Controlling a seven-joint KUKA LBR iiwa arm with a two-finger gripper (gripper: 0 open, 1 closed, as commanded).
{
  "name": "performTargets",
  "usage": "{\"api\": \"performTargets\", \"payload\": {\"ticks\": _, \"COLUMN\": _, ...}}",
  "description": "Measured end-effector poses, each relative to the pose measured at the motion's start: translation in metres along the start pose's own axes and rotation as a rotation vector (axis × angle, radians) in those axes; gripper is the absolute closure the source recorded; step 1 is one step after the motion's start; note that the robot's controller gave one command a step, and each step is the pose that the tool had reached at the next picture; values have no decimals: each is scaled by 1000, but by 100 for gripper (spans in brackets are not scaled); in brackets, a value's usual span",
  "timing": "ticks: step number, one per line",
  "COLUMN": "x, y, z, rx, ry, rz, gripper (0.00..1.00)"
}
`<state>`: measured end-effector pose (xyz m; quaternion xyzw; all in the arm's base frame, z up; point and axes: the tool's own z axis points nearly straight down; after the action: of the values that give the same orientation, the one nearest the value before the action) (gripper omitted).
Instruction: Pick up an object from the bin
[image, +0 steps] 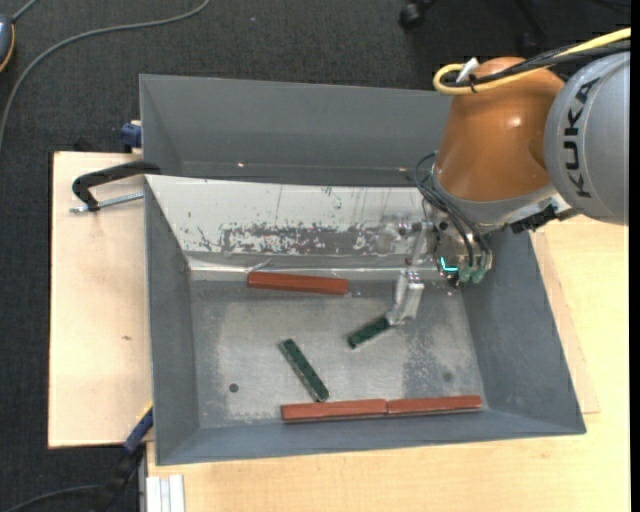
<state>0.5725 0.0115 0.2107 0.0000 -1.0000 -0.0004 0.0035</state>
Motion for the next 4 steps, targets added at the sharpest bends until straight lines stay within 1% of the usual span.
{"api": "performTargets", "payload": {"ticks": 1, "x": -3, "y": 9, "z": 139, "rx": 0, "ry": -15, "rz": -24, "gripper": 0}}
{"api": "performTargets", "payload": {"ticks": 2, "x": -5, "y": 10, "z": 136, "rx": -2, "ry": -23, "rz": -24, "gripper": 100}}
{"api": "performTargets", "payload": {"ticks": 3, "x": 4, "y": -89, "z": 125, "rx": 5, "ry": -15, "rz": 24, "gripper": 100}}
{"api": "performTargets", "payload": {"ticks": 4, "x": 4, "y": -83, "z": 126, "rx": 0, "ry": -14, "rz": 17, "gripper": 0}}
